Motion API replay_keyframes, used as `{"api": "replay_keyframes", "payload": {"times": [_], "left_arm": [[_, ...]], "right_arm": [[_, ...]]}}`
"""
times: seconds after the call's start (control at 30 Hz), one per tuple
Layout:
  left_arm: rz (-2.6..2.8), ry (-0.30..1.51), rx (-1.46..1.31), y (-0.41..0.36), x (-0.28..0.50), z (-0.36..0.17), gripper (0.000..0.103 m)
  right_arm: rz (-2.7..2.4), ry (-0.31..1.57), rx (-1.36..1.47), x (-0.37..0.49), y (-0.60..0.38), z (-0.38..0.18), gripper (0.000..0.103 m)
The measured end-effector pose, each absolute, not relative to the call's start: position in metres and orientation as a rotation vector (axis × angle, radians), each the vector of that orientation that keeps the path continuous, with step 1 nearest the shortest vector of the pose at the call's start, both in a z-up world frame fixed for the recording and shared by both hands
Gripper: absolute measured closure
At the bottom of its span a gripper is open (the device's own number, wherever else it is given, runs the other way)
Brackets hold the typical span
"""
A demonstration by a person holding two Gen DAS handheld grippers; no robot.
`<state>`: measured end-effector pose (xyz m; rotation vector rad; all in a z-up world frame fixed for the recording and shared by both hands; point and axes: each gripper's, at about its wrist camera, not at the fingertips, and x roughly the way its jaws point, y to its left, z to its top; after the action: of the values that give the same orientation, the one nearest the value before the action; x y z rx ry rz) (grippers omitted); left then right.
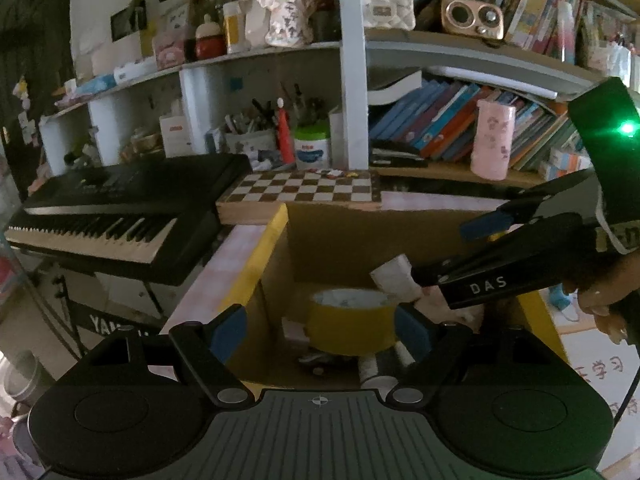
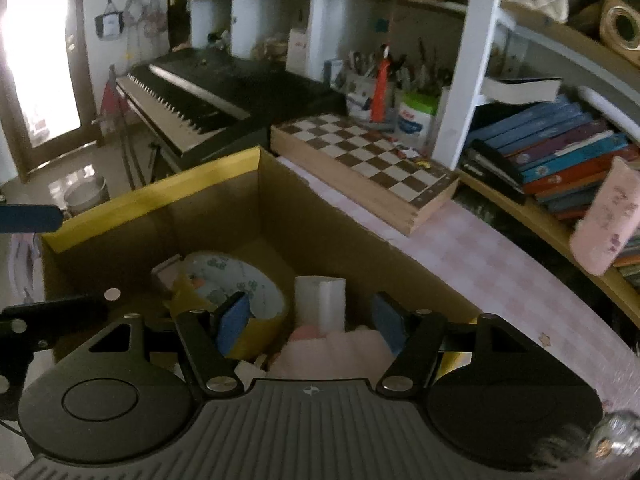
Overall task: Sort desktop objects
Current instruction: 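Lower the tape roll into the box and open left tool while right tool releases the adapter, then lift both open tools out of the box and move toward the blue toy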
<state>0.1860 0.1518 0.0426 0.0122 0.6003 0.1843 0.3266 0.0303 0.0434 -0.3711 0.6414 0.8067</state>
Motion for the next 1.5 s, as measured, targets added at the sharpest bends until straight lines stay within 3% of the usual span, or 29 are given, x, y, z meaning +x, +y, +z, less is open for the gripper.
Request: {"api": "replay_keyframes", "payload": {"times": [0.6, 1.5], "left_arm": [[0.159, 0.522, -0.088, 0.142, 0.129, 0.053, 0.018], [0.119, 0.572, -0.118, 0.118, 0.024, 0.036, 0.017]], "right_arm": [[0.63, 0.589, -0.211, 0.264, -0.028, 0.06, 0.037], [0.562, 0.658, -0.186, 0.13, -0.071, 0.036, 0.037]]}}
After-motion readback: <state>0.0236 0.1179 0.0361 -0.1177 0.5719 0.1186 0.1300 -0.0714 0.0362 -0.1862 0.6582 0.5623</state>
